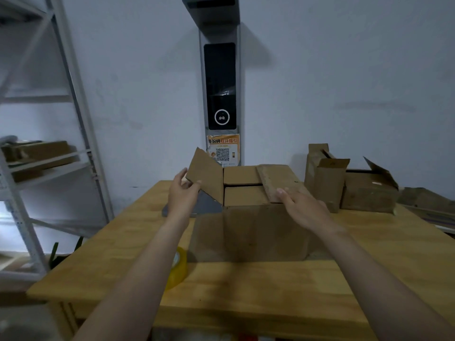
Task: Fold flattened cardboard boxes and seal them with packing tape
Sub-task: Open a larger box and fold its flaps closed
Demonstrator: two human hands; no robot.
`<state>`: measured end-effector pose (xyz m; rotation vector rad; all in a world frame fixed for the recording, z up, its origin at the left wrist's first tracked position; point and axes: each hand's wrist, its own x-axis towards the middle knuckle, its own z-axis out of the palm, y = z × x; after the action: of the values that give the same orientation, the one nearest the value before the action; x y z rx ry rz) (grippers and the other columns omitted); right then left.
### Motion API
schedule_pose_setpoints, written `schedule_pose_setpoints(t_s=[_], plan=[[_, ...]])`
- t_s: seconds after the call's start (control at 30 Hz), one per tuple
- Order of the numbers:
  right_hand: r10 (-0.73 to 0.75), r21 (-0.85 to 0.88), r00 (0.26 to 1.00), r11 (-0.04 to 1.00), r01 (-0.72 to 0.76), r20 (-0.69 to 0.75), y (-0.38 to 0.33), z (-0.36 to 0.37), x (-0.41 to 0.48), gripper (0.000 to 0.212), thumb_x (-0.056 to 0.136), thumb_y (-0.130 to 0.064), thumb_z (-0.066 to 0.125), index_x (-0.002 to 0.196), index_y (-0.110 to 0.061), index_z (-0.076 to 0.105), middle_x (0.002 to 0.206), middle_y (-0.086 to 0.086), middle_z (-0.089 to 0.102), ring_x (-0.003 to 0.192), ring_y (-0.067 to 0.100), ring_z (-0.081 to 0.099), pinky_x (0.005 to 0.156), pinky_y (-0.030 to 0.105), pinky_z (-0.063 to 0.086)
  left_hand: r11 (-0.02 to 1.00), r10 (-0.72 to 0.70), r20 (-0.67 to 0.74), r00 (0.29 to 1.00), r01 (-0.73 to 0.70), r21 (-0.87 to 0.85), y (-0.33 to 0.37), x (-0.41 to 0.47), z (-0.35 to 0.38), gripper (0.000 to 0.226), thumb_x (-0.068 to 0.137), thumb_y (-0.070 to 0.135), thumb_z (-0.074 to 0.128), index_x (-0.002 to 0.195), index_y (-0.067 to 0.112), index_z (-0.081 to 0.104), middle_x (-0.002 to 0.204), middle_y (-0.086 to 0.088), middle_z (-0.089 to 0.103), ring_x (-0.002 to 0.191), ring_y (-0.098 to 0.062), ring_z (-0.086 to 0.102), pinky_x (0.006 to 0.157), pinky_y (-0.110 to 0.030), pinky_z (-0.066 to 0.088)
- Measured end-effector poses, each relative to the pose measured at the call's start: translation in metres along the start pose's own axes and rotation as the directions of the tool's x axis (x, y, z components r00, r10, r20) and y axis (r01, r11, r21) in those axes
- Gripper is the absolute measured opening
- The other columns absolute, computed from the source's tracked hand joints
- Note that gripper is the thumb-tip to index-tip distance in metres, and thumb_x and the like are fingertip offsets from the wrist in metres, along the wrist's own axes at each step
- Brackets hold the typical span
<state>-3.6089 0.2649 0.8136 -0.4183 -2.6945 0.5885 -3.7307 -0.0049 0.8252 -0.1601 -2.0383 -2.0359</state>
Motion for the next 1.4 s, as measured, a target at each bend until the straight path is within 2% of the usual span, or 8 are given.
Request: schedule_pose_setpoints(t_s=[0.13, 0.3, 0.43, 0.53, 0.73, 0.87, 1.07, 1.4], plan=[[0.064, 0.307, 0.997, 0.951, -0.047, -0.046, 0.012, -0.008, -0.001, 0.112, 0.070, -0.099, -0.003, 0.145, -0.037, 0.052, 0.154, -0.001, 0.047, 0.141, 0.026, 0.042, 0.112, 0.050, 0.034, 0.995, -0.028, 0.062, 0.998, 0.034, -0.091, 0.003, -0.015, 0.016, 0.045, 0.098, 0.037, 0.066, 0.142, 0.029, 0.056, 0.128, 0.005, 0.064, 0.115, -0.017, 0.062, 0.086, -0.042, 0.059], [0.093, 0.484, 0.991, 0.874, -0.034, -0.098, 0.014, -0.016, -0.005, 0.073, 0.095, -0.074, 0.010, 0.160, -0.043, -0.005, 0.168, -0.005, 0.019, 0.152, 0.029, 0.024, 0.118, 0.054, 0.023, 1.000, 0.009, 0.266, 0.964, -0.003, -0.023, 0.003, -0.026, 0.038, 0.046, 0.105, 0.054, 0.041, 0.140, 0.030, 0.059, 0.139, 0.008, 0.060, 0.126, -0.015, 0.054, 0.111, -0.050, 0.042], [0.083, 0.495, 0.990, 0.868, -0.018, -0.111, 0.017, -0.016, 0.001, 0.073, 0.091, -0.082, 0.008, 0.153, -0.052, -0.017, 0.162, -0.001, 0.037, 0.146, 0.032, 0.037, 0.112, 0.056, 0.031, 0.990, 0.042, 0.387, 0.921, -0.091, 0.109, 0.000, -0.030, 0.056, 0.045, 0.107, 0.057, 0.029, 0.147, 0.042, 0.043, 0.143, 0.006, 0.060, 0.133, -0.013, 0.049, 0.113, -0.045, 0.034], [0.048, 0.477, 0.991, 0.879, 0.018, -0.127, 0.015, -0.016, 0.005, 0.069, 0.096, -0.075, 0.011, 0.156, -0.049, -0.012, 0.166, -0.005, 0.026, 0.147, 0.030, 0.036, 0.115, 0.056, 0.031, 0.946, 0.035, 0.420, 0.907, -0.166, 0.279, -0.006, -0.030, 0.068, 0.064, 0.104, 0.064, 0.028, 0.161, 0.038, 0.018, 0.154, 0.005, 0.050, 0.146, -0.019, 0.038, 0.118, -0.044, 0.026], [-0.039, 0.309, 0.999, 0.950, 0.047, -0.032, 0.009, -0.013, 0.014, 0.067, 0.099, -0.069, 0.009, 0.157, -0.041, 0.027, 0.162, -0.005, 0.036, 0.149, 0.024, 0.032, 0.119, 0.047, 0.025, 0.805, 0.100, 0.448, 0.889, -0.336, 0.489, -0.012, -0.023, 0.082, 0.060, 0.103, 0.064, 0.035, 0.158, 0.043, 0.026, 0.155, 0.003, 0.048, 0.147, -0.027, 0.037, 0.114, -0.050, 0.037], [-0.067, 0.220, 0.996, 0.972, 0.080, -0.066, 0.005, -0.002, 0.020, 0.094, 0.087, -0.082, 0.002, 0.136, -0.029, 0.063, 0.143, 0.005, 0.058, 0.138, 0.027, 0.045, 0.112, 0.049, 0.036, 0.793, 0.112, 0.404, 0.908, -0.327, 0.514, -0.017, -0.023, 0.086, 0.063, 0.100, 0.065, 0.042, 0.157, 0.048, 0.020, 0.144, 0.001, 0.057, 0.138, -0.028, 0.048, 0.108, -0.054, 0.046], [-0.055, 0.246, 0.991, 0.966, 0.084, -0.122, 0.004, -0.001, 0.008, 0.087, 0.090, -0.083, 0.002, 0.128, -0.040, 0.068, 0.139, 0.000, 0.062, 0.137, 0.026, 0.046, 0.113, 0.055, 0.036, 0.839, 0.134, 0.340, 0.931, -0.289, 0.461, -0.018, -0.027, 0.079, 0.061, 0.099, 0.060, 0.051, 0.154, 0.039, 0.034, 0.136, 0.004, 0.063, 0.130, -0.024, 0.056, 0.107, -0.054, 0.047], [0.022, 0.184, 0.992, 0.983, 0.002, -0.128, 0.000, -0.018, -0.036, 0.099, 0.080, -0.091, -0.004, 0.119, -0.042, 0.072, 0.141, -0.005, 0.059, 0.138, 0.026, 0.037, 0.108, 0.065, 0.033, 0.786, 0.187, 0.337, 0.923, -0.346, 0.513, -0.006, -0.059, 0.070, 0.025, 0.092, 0.056, 0.062, 0.109, 0.040, 0.072, 0.108, 0.024, 0.070, 0.110, -0.008, 0.064, 0.089, -0.038, 0.056]])
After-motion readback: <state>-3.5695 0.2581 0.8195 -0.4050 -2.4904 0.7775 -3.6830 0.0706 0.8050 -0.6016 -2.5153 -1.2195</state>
